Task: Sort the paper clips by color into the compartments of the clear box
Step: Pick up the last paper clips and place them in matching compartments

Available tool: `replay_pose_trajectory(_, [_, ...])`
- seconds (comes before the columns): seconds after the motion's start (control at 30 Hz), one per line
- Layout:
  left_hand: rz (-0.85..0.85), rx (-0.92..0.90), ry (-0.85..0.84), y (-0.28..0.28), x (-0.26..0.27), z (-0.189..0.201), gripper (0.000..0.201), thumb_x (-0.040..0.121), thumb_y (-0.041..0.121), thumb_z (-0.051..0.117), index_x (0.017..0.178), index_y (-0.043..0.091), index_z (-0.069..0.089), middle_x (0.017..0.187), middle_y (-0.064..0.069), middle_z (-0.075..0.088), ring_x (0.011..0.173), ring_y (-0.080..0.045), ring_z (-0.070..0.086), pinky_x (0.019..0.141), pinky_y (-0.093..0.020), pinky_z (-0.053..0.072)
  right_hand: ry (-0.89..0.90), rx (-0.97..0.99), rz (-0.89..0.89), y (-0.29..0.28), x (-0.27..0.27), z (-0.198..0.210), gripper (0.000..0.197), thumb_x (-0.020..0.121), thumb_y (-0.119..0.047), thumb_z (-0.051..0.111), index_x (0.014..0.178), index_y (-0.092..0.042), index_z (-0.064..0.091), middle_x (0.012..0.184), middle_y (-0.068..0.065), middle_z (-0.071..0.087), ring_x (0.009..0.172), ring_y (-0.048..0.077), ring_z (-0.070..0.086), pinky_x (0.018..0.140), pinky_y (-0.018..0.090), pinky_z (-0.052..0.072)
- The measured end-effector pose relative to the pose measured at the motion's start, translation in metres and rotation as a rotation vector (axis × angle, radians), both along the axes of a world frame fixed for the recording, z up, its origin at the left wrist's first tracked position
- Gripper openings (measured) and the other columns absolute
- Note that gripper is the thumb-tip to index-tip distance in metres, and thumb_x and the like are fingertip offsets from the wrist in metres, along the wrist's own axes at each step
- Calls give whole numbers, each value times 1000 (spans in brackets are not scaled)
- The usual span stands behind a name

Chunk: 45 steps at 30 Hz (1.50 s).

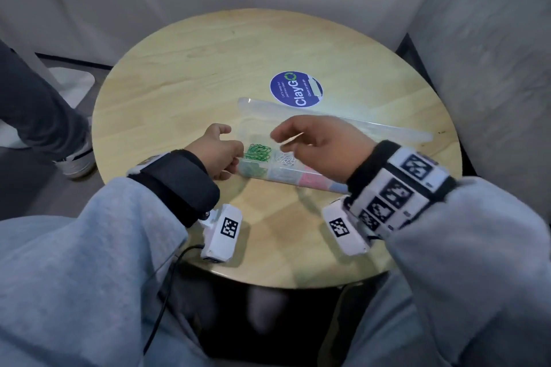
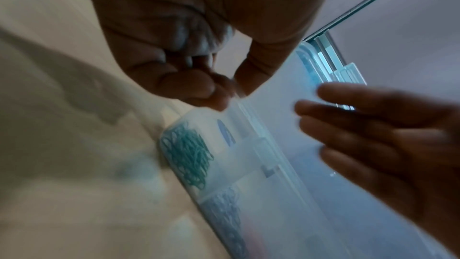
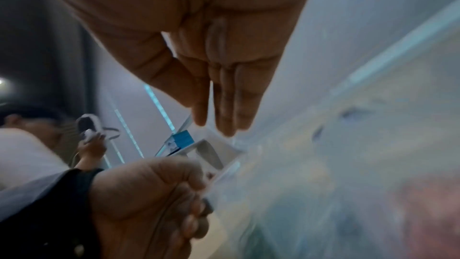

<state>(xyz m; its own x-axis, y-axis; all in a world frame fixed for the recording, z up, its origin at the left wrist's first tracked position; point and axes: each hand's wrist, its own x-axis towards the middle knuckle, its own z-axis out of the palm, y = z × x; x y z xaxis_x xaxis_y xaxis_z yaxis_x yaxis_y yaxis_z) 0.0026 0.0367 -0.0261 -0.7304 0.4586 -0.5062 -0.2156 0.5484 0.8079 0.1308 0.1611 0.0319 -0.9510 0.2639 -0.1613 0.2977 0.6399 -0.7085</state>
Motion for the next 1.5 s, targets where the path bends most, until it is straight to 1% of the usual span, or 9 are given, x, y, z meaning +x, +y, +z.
replay_pose_trajectory(0.1, [-31, -100, 291, -4, -6, 8, 68, 84, 19, 56, 143, 23, 24, 89, -5, 53, 83, -26, 56, 74, -36, 47, 288, 267, -108, 22, 26, 24, 26, 87, -5, 51, 101, -19, 68, 89, -17, 57, 85, 5, 58, 76, 12, 40])
replay_pose_trajectory(0.17, [-26, -75, 503, -7, -8, 19, 71, 82, 20, 57, 144, 25, 23, 118, -7, 48, 111, -28, 51, 93, -37, 45, 395, 500, -222, 44, 37, 32, 25, 86, -15, 56, 109, -17, 66, 103, -7, 59, 98, 14, 56, 84, 18, 38])
replay_pose_trajectory(0.37, [-436, -182, 1013, -4, 8, 50, 68, 84, 29, 51, 147, 25, 26, 153, -3, 28, 143, -22, 22, 115, -33, 18, -449, 511, -151, 72, 54, 6, 77, 82, -61, 53, 147, -31, 26, 155, -5, 28, 139, 18, 33, 113, 35, 29])
replay_pose_trajectory(0.5, [-777, -492, 985, -1, 30, 37, 71, 84, 32, 53, 148, 29, 21, 154, 0, 27, 139, -19, 31, 113, -32, 24, -584, 604, 10, 54, 63, -33, 100, 75, -75, 46, 147, -38, -14, 158, -3, -20, 147, 25, -10, 118, 47, 1])
replay_pose_trajectory(0.63, [-886, -627, 858, -9, 42, 15, 93, 83, 34, 55, 151, 22, -7, 160, -4, -10, 148, -19, -3, 119, -31, 11, -626, 620, 27, 48, 67, -47, 104, 73, -77, 46, 141, -44, -26, 152, -3, -36, 144, 29, -24, 115, 52, -9])
replay_pose_trajectory(0.83, [-924, -739, 822, -2, 44, 15, 92, 88, 55, 44, 149, 22, -16, 158, -7, -20, 147, -25, -12, 119, -35, 7, -644, 615, 47, 51, 62, -43, 103, 75, -71, 52, 138, -49, -27, 151, -4, -38, 142, 30, -27, 113, 57, -10])
replay_pose_trajectory(1.03, [-1042, -882, 788, 17, 30, 47, 61, 100, 35, 29, 151, 24, -2, 160, -8, -1, 146, -26, 15, 115, -38, 25, -634, 564, 39, 55, 53, -39, 87, 86, -59, 47, 141, -50, -19, 153, -6, -32, 144, 28, -24, 114, 55, -10])
replay_pose_trajectory(1.2, [-1096, -923, 876, 19, 28, 56, 61, 98, 26, 38, 151, 27, 8, 158, -7, 19, 137, -26, 35, 105, -33, 35, -453, 281, -52, 74, 66, -18, 67, 98, -29, 43, 151, -25, 3, 160, -3, -9, 148, 14, -6, 119, 32, -2])
replay_pose_trajectory(1.5, [-953, -845, 870, 13, 30, 37, 60, 96, 27, 40, 150, 30, 12, 157, -10, 20, 135, -27, 40, 109, -34, 36, -571, 574, 75, 76, 72, -25, 65, 102, -31, 31, 151, -11, -8, 159, 7, -14, 148, 18, -5, 119, 28, 2])
